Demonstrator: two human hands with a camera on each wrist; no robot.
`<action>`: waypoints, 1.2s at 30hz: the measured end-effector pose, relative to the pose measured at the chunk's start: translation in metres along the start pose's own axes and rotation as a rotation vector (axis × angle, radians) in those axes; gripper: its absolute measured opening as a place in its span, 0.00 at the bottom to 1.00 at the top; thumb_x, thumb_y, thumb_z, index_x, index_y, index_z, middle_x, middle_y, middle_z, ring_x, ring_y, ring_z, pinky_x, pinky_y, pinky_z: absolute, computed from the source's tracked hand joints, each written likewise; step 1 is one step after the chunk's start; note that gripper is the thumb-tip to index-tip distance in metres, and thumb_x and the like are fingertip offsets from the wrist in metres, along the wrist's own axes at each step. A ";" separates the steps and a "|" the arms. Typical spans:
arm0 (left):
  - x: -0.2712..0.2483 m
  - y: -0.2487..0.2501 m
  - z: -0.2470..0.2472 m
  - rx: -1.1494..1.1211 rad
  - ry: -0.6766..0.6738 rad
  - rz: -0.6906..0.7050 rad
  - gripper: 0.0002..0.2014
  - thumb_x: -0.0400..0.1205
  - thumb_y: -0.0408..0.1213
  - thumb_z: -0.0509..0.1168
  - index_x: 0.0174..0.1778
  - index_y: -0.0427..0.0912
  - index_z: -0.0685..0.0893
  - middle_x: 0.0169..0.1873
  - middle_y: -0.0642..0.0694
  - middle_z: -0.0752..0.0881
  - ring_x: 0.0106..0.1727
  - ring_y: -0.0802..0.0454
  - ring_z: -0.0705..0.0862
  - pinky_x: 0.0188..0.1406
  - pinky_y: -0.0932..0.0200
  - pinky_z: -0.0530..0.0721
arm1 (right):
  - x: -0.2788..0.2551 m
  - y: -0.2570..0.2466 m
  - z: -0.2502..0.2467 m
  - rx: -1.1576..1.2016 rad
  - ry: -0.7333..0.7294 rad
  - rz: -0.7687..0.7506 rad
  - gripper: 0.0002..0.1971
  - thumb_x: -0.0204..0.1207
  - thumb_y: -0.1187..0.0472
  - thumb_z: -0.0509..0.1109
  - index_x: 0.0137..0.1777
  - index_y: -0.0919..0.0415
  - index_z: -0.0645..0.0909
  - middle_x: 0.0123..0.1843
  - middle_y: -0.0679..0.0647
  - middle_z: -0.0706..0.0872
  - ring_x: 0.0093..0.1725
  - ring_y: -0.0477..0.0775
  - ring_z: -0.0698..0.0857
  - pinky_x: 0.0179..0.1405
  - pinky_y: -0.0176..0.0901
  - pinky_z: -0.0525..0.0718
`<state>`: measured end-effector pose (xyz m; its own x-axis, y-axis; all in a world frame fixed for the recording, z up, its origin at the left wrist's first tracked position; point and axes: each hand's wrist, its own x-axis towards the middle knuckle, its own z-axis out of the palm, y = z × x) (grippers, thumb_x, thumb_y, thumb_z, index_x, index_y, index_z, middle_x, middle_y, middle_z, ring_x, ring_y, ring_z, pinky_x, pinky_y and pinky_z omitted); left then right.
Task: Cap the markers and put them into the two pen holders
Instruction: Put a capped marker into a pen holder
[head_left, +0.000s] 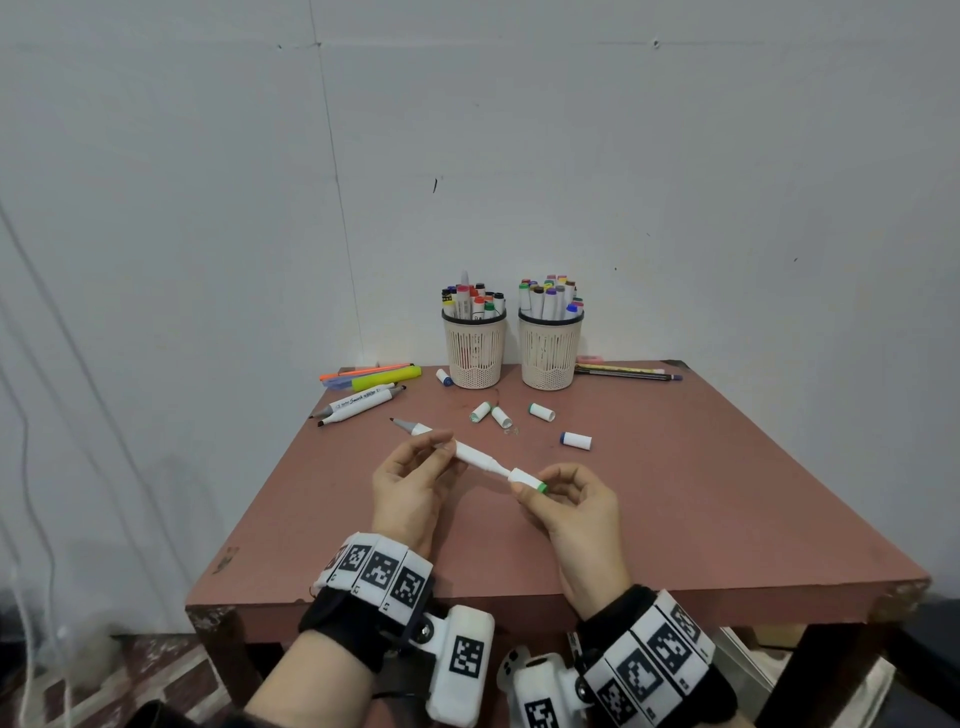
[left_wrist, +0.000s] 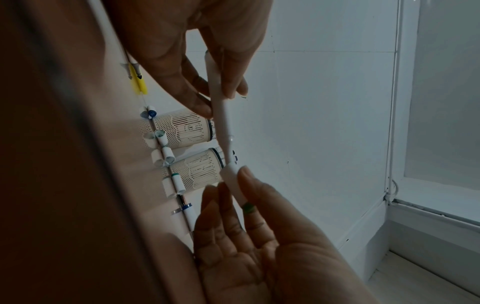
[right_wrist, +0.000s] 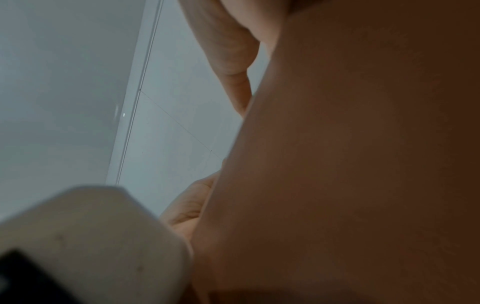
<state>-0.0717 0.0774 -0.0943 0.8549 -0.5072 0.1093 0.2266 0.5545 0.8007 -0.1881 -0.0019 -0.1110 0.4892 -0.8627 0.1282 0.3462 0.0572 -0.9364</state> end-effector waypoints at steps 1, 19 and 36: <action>0.000 0.000 0.000 0.002 -0.006 -0.001 0.09 0.79 0.18 0.62 0.41 0.33 0.84 0.38 0.39 0.83 0.41 0.48 0.85 0.46 0.59 0.88 | 0.000 0.000 0.000 -0.003 -0.001 -0.006 0.12 0.64 0.74 0.79 0.39 0.62 0.80 0.36 0.56 0.85 0.35 0.48 0.83 0.49 0.52 0.83; -0.009 -0.002 0.006 0.063 -0.164 -0.069 0.10 0.78 0.19 0.63 0.51 0.31 0.85 0.42 0.40 0.88 0.41 0.52 0.88 0.39 0.63 0.87 | 0.001 0.005 -0.005 -0.150 -0.108 0.028 0.13 0.64 0.74 0.80 0.41 0.55 0.89 0.41 0.56 0.91 0.41 0.53 0.88 0.50 0.51 0.86; -0.013 -0.008 0.004 0.313 -0.282 0.066 0.13 0.75 0.17 0.67 0.48 0.37 0.88 0.39 0.44 0.91 0.43 0.56 0.88 0.45 0.67 0.84 | -0.001 0.000 -0.009 -0.225 -0.170 0.002 0.20 0.59 0.75 0.81 0.41 0.48 0.90 0.30 0.57 0.79 0.32 0.57 0.82 0.46 0.58 0.87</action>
<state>-0.0864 0.0766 -0.0997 0.6919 -0.6618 0.2884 -0.0140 0.3871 0.9219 -0.1959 -0.0053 -0.1142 0.6235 -0.7651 0.1611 0.1676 -0.0704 -0.9833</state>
